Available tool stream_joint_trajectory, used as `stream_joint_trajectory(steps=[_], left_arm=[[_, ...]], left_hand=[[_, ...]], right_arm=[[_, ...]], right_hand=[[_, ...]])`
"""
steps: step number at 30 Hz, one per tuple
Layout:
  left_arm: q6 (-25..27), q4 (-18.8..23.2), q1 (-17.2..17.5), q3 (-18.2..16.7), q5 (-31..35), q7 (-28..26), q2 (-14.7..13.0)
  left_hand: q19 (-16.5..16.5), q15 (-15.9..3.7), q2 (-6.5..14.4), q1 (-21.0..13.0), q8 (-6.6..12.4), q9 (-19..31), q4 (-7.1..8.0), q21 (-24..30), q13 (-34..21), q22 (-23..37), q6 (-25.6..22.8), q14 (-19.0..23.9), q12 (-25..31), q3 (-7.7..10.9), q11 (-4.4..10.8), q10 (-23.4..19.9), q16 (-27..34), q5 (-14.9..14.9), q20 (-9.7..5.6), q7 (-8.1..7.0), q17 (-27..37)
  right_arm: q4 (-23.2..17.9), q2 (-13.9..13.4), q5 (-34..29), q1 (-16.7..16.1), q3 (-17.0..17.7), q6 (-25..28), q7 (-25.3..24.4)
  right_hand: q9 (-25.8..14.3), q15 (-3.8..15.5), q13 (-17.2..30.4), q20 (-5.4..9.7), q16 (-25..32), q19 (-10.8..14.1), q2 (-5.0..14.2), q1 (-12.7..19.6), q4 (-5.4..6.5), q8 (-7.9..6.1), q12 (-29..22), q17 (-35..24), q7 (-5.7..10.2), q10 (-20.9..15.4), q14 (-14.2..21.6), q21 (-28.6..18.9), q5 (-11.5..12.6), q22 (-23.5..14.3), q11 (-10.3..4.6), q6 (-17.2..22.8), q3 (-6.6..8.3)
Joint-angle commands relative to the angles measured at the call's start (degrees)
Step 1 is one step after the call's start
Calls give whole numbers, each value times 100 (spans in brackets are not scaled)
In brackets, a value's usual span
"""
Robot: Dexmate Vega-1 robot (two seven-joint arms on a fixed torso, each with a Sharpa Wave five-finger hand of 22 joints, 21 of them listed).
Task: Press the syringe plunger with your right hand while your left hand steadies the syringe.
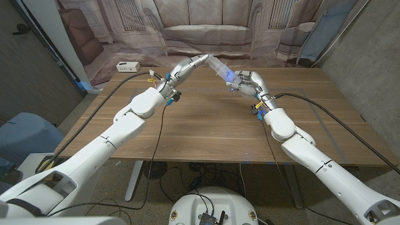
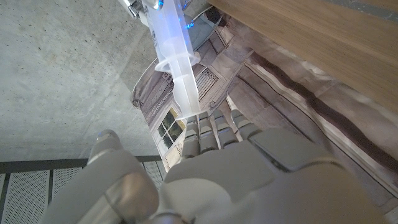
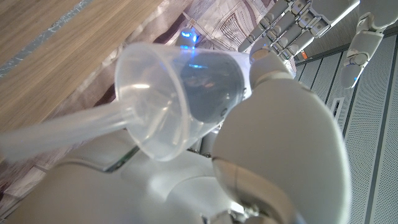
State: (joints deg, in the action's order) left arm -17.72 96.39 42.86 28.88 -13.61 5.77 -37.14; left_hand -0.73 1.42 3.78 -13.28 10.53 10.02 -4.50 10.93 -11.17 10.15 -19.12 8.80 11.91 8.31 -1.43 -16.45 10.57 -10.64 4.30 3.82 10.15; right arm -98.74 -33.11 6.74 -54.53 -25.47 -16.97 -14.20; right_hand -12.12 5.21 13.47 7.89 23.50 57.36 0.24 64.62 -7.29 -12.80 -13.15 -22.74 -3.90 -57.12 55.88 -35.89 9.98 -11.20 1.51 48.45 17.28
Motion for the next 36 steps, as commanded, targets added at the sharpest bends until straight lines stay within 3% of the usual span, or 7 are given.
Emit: stream_joint_trajectory(steps=[1,36], left_arm=[[-49,-80,-27,22,-30,48,28],[126,-70,-177,228,203,134,61]], left_hand=[[3,30,-15,-15,41,30,-25,25,-6,18,-44,27,40,2,12,-35,14,-25,44,-2,11],[19,30,-7,-13,37,30,-30,30,-7,19,-44,26,36,-3,13,-39,16,-25,51,-7,12]], right_arm=[[9,6,-29,20,-6,33,-16],[92,41,44,-58,24,-73,-67]], right_hand=[[-30,543,23,32,-10,-65,991,383,366,-39,-28,-31,468,-54,372,-50,36,2,-8,620,381],[-37,535,45,39,-47,-127,986,365,376,-15,-19,-67,486,-57,397,-197,37,13,-27,628,371]])
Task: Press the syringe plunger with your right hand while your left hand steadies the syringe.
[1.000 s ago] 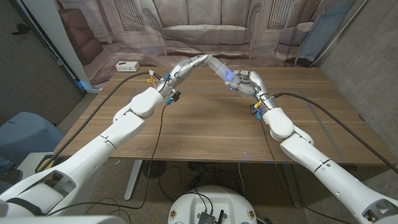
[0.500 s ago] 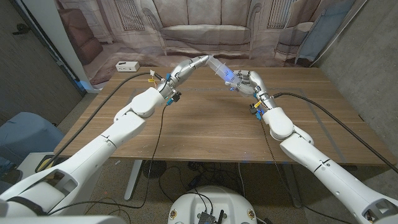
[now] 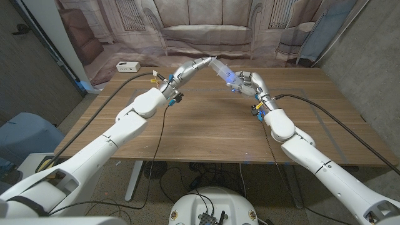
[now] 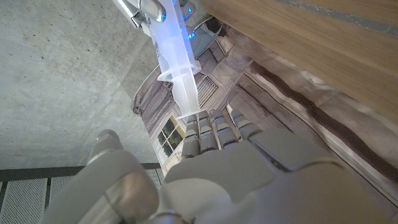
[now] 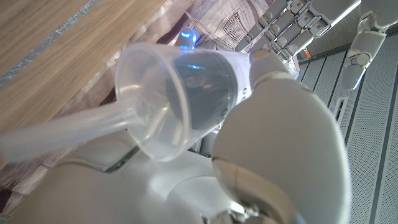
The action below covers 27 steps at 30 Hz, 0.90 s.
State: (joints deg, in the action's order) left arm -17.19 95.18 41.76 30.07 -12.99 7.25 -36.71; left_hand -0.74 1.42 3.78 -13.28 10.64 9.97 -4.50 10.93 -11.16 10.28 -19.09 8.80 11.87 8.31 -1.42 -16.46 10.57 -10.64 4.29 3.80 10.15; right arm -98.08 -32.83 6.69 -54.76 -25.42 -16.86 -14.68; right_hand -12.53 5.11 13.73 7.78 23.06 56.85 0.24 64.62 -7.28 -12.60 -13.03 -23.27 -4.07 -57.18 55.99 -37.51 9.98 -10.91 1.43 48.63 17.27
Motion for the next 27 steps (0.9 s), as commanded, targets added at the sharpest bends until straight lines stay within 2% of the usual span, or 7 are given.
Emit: stream_joint_trajectory(steps=[1,27], left_arm=[[69,48,-71,116,146,-9,22],[24,66,-28,170,96,52,72]], left_hand=[[20,32,-7,-13,26,36,-30,30,-8,5,-46,25,40,-3,17,-39,16,-25,52,-10,12],[15,38,-1,-15,42,37,-35,38,-9,5,-95,43,50,-6,38,-75,23,-26,74,3,12]], right_arm=[[19,8,42,-38,22,-79,-22],[-108,-43,19,-82,73,-37,-34]], right_hand=[[4,542,19,50,-7,-74,990,365,377,-36,-32,-15,504,-56,383,-41,37,-16,-18,617,373],[-3,582,19,77,-46,-100,979,332,396,-19,-21,-13,534,-72,425,-159,37,-7,-50,607,371]])
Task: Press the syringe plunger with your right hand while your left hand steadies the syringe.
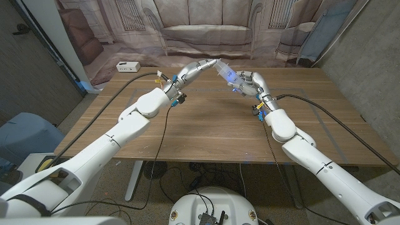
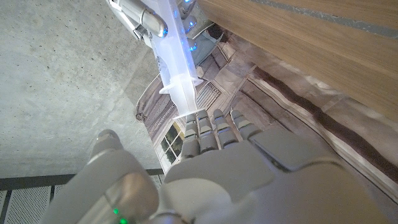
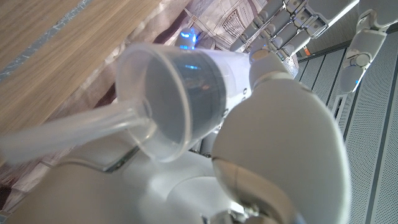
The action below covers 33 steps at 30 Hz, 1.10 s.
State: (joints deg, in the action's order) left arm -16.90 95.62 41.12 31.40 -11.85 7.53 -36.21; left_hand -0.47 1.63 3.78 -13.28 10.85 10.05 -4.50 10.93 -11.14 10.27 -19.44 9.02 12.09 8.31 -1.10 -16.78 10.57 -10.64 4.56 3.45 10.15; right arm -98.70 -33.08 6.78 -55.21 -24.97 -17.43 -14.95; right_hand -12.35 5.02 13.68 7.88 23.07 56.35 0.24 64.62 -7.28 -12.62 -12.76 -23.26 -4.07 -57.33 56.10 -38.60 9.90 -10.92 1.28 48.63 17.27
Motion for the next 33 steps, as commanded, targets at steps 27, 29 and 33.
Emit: stream_joint_trajectory(steps=[27,29,33], left_arm=[[21,100,88,51,-45,74,-11],[26,107,100,37,-83,79,-12],[31,113,116,15,-136,77,-10]], left_hand=[[-12,15,13,-24,14,29,-42,41,-12,7,-70,25,19,-3,6,-42,19,-26,46,25,12],[-12,20,12,-24,14,29,-43,41,-12,7,-72,21,18,-4,-6,-40,18,-26,45,22,12],[-11,26,14,-26,17,30,-44,41,-12,7,-83,24,22,-3,-18,-51,19,-26,46,36,12]], right_arm=[[-88,-11,18,-104,57,8,-39],[-89,-17,7,-105,55,7,-38],[-107,-22,5,-121,63,18,-49]], right_hand=[[-27,579,34,67,-69,-92,972,327,388,-11,-41,-38,533,-68,428,-163,45,3,-30,617,369],[-27,582,32,66,-71,-92,977,330,387,-11,-35,-40,532,-60,429,-173,46,4,-54,619,371],[-28,583,32,69,-73,-101,983,330,387,-11,-32,-42,540,-59,436,-191,46,5,-41,623,373]])
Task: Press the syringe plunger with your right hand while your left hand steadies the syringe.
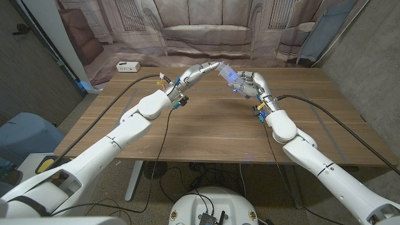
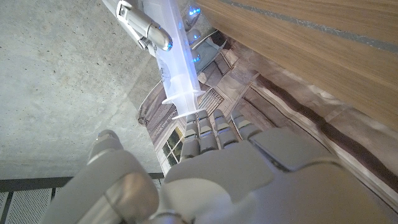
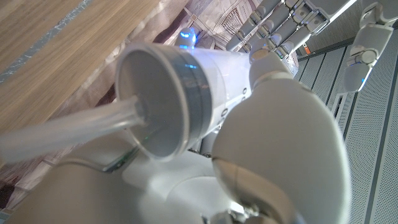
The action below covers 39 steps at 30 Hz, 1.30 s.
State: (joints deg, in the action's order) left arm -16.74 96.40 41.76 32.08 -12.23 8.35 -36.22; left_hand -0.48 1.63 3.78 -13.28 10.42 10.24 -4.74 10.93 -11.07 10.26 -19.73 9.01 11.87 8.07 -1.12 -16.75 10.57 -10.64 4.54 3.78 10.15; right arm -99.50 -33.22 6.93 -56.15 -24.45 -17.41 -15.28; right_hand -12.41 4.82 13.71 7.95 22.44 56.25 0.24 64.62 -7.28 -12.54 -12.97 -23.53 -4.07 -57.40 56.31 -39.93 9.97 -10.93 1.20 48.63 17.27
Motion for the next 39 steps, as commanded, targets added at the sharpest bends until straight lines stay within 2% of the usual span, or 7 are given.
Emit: stream_joint_trajectory(steps=[1,12,14,20,26,33,39], left_arm=[[14,39,56,-59,-103,-12,-9],[-41,46,95,-117,-100,-111,-1],[-51,42,99,-121,-109,-117,6],[-59,39,109,-122,-123,-117,11],[-48,66,128,-127,-100,-153,8],[-29,113,154,-145,-86,-193,-3],[-20,146,184,-179,-50,-267,-18]], left_hand=[[-13,26,15,-26,60,10,-21,43,-19,8,-54,23,48,21,-38,-65,18,-26,47,3,12],[-44,-3,18,-35,53,11,-29,55,-20,8,-46,40,38,23,47,-45,24,-25,75,-53,12],[-48,-9,18,-40,23,10,-33,56,-20,8,32,48,32,24,74,-33,26,-26,80,-138,12],[-49,-4,16,-52,-17,10,-44,54,-20,8,178,27,5,25,81,41,15,-25,147,-215,11],[-53,-18,24,-71,-45,7,-57,54,-20,9,337,-4,-19,33,183,120,5,-25,163,-361,11],[-48,-21,31,-86,-35,6,-67,51,-20,9,379,-51,-58,40,215,241,-9,-25,188,-358,11],[-32,-23,35,-98,22,6,-75,45,-20,9,275,-83,-55,45,195,270,-13,-24,204,-330,11]], right_arm=[[-32,-9,-10,-30,14,18,-19],[-64,-18,-23,-50,14,59,-28],[-76,-20,-24,-57,15,73,-34],[-115,-39,-37,-72,23,93,-40],[-130,-53,-40,-77,23,99,-30],[-125,-48,-30,-79,29,83,-31],[-127,-68,-37,-89,41,98,-33]], right_hand=[[-22,612,31,61,-8,-89,980,332,384,-18,-14,-15,534,-57,422,-64,39,6,-29,623,373],[-24,596,38,43,-39,-138,971,324,382,-16,-13,-13,545,-62,395,-109,37,10,-18,631,368],[-25,587,40,41,-43,-153,969,319,384,-14,-10,-18,543,-55,385,-115,36,10,-23,627,365],[-25,594,45,41,-39,-162,975,313,388,-14,-11,-31,535,-59,394,-139,36,12,-39,631,365],[-26,594,50,36,-46,-202,971,313,382,-10,-11,-44,546,-59,381,-157,35,13,-55,628,367],[-28,589,62,26,-40,-215,970,307,382,-10,-19,-63,537,-70,392,-192,34,15,-16,632,363],[-28,595,73,25,-46,-239,969,303,382,-9,-17,-71,549,-59,387,-215,35,17,-42,634,363]])
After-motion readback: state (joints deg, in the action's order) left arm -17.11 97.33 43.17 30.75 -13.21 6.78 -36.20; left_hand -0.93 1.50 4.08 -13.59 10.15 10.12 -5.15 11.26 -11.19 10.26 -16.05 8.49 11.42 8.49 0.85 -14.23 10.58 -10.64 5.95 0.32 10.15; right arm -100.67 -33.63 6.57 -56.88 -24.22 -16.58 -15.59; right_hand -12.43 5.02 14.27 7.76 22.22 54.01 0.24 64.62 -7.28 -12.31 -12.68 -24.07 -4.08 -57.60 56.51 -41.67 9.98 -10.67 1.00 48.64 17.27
